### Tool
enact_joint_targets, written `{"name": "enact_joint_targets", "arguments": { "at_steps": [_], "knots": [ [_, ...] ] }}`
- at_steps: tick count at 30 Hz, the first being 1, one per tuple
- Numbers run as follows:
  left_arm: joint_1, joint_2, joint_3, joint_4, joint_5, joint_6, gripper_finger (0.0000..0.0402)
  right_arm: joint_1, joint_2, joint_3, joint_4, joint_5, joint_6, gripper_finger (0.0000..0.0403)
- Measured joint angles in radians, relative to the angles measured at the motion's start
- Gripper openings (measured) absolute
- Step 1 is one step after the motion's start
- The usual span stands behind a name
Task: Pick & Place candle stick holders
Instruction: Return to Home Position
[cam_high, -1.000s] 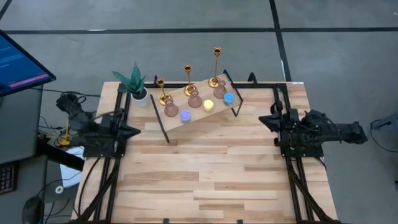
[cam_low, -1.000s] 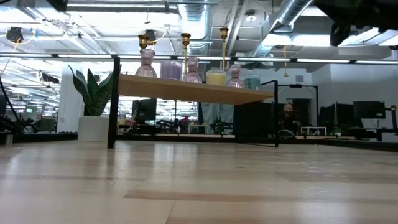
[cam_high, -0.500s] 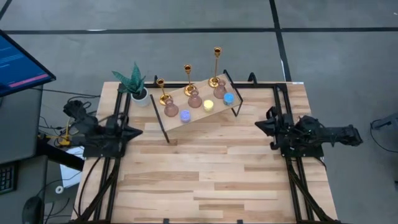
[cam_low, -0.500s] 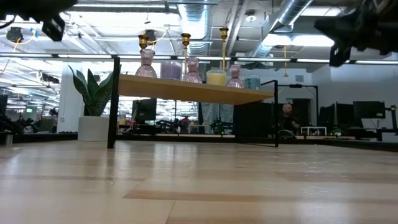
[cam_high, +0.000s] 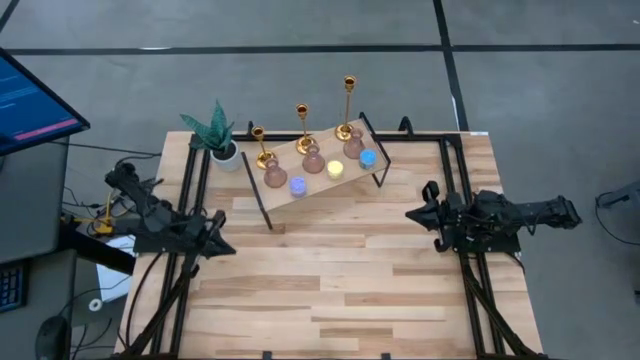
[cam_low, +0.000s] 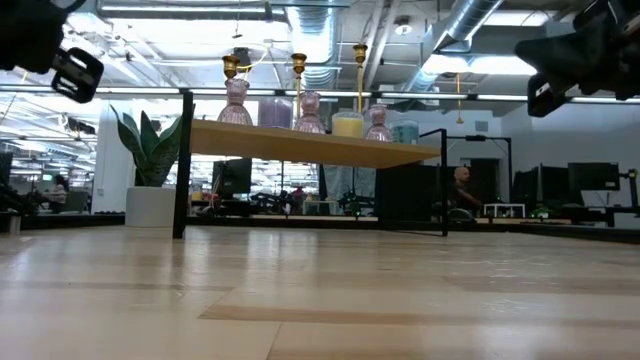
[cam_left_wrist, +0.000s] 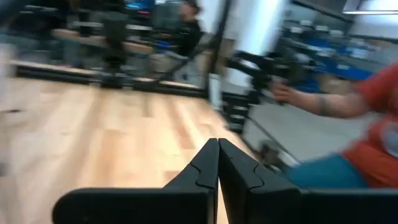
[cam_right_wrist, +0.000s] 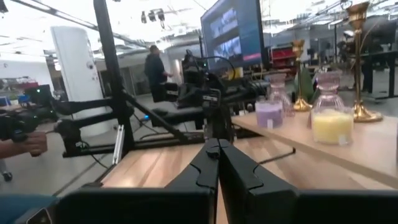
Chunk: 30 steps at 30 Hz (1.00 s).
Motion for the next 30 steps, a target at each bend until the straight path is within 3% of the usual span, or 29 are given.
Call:
{"name": "enact_joint_targets", "arguments": {
  "at_steps": [2, 18, 20, 22, 24, 30],
  "knots": [
    [0.000, 0.000, -0.032, 0.035, 0.045, 0.005, 0.0007, 0.000, 0.000, 0.000, -0.015, 0.000, 0.008, 0.0000],
    [-0.002, 0.081, -0.048, 0.078, 0.020, 0.031, 0.0008, -0.008, 0.000, -0.001, -0.135, 0.001, 0.123, 0.0000],
    [0.000, 0.086, -0.049, 0.139, -0.114, 0.055, 0.0009, -0.008, 0.000, -0.001, -0.120, -0.009, 0.151, 0.0000],
    [0.001, 0.085, -0.048, 0.192, -0.335, 0.052, 0.0014, -0.009, 0.000, -0.001, -0.122, -0.067, 0.107, 0.0000],
    [0.001, 0.083, -0.047, 0.191, -0.440, 0.063, 0.0019, -0.017, -0.008, -0.001, -0.110, -0.136, 0.086, 0.0000],
    [0.004, 0.060, -0.070, 0.136, -0.249, 0.123, 0.0023, -0.074, -0.010, -0.001, -0.121, -0.324, 0.086, 0.0000]
  ]
}}
